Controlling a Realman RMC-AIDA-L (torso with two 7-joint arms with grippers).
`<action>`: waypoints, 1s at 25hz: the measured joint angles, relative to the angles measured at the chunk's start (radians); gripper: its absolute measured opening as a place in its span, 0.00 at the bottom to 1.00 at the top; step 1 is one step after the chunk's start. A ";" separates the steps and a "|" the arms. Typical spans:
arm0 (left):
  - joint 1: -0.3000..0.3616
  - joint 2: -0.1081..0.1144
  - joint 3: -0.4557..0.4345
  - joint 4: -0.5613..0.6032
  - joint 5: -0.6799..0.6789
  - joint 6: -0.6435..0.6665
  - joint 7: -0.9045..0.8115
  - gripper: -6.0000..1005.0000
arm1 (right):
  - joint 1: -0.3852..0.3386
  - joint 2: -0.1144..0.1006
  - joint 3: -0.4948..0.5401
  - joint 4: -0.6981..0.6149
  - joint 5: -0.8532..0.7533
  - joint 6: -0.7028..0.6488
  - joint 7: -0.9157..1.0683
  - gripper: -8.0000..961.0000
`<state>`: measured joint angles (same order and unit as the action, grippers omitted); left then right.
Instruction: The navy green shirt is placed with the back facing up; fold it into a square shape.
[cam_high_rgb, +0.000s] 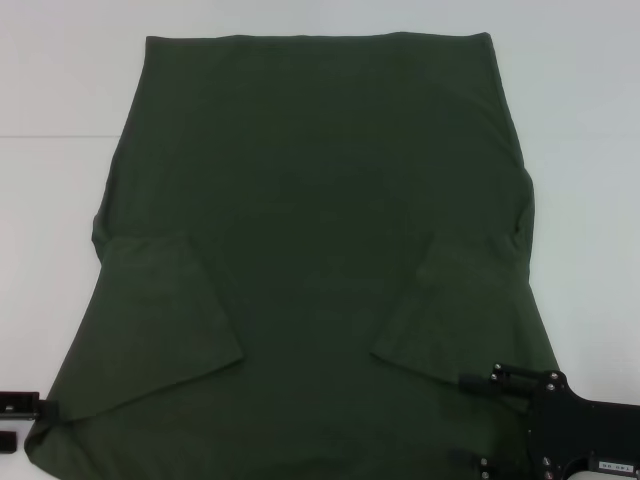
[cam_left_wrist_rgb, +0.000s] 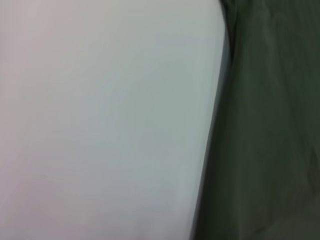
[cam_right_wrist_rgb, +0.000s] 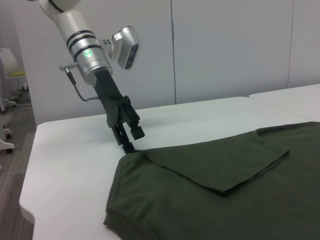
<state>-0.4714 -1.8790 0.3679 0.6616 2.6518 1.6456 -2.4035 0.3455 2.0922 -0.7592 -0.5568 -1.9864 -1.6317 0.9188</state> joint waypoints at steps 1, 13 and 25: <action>-0.001 0.000 0.000 -0.001 0.002 -0.001 0.000 0.90 | 0.000 0.000 0.000 0.000 0.000 0.000 0.000 0.85; -0.017 -0.008 -0.001 -0.017 0.011 -0.004 0.006 0.90 | 0.004 0.000 0.000 0.000 0.000 0.003 0.003 0.86; -0.064 -0.062 0.004 -0.023 0.019 0.012 -0.026 0.90 | 0.006 -0.001 0.000 0.000 0.000 0.003 0.012 0.86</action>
<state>-0.5353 -1.9405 0.3719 0.6388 2.6705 1.6581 -2.4295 0.3511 2.0910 -0.7592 -0.5568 -1.9864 -1.6290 0.9306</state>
